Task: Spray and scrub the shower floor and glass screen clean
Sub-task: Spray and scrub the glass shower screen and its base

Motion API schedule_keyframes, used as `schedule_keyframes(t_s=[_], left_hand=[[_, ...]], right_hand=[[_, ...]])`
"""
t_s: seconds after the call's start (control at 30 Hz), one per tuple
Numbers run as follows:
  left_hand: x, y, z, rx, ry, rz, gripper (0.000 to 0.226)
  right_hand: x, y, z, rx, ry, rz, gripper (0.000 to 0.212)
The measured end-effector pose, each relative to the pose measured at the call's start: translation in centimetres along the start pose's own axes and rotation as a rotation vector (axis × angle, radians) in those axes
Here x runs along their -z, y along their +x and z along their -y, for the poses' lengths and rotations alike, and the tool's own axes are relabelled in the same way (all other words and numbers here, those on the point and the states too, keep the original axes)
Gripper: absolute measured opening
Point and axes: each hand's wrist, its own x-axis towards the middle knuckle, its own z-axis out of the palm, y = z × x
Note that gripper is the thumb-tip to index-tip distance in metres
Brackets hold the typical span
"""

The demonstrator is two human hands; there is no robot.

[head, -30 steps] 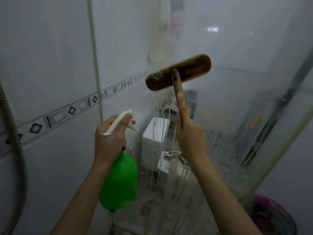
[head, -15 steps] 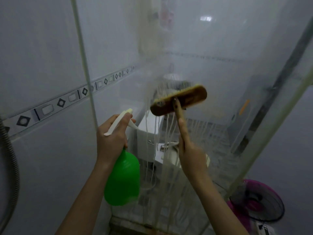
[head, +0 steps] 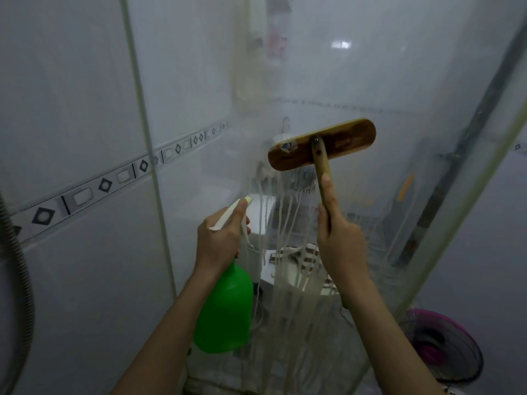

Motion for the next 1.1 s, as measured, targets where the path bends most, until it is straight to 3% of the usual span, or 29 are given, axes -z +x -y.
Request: schedule_keyframes(t_s=[0.23,0.43,0.6,0.73,0.83,1.03,1.1], left_hand=[[-0.6,0.1,0.6,0.010,-0.008,0.065,0.043],[0.1,0.1,0.7,0.065,-0.031,-0.059,0.050],[1.1,0.8,0.9,-0.021,0.008,-0.037,0.039],[2.3,0.7,1.0,-0.095,-0.027,-0.049,0.027],[4.0,0.9,1.0,-0.103,-0.054,-0.099,0.027],[6.4,0.7,0.7,-0.116,-0.007,-0.145,0.024],[6.9,0.6,0.5,-0.114,-0.014,-0.161,0.026]], right_hand=[[-0.3,0.1,0.4,-0.010,0.027,-0.011,0.058],[-0.4,0.1,0.9,-0.020,0.056,-0.011,0.056],[-1.1,3.1,3.4,0.036,0.088,0.006,0.056],[-1.6,-1.1,0.0,0.042,-0.018,0.105,0.061],[-1.4,-7.2,-1.9,-0.087,-0.043,0.257,0.065],[-6.0,2.3,5.4,0.113,-0.016,0.077,0.055],[-6.0,2.4,6.0,0.102,-0.017,0.082,0.057]])
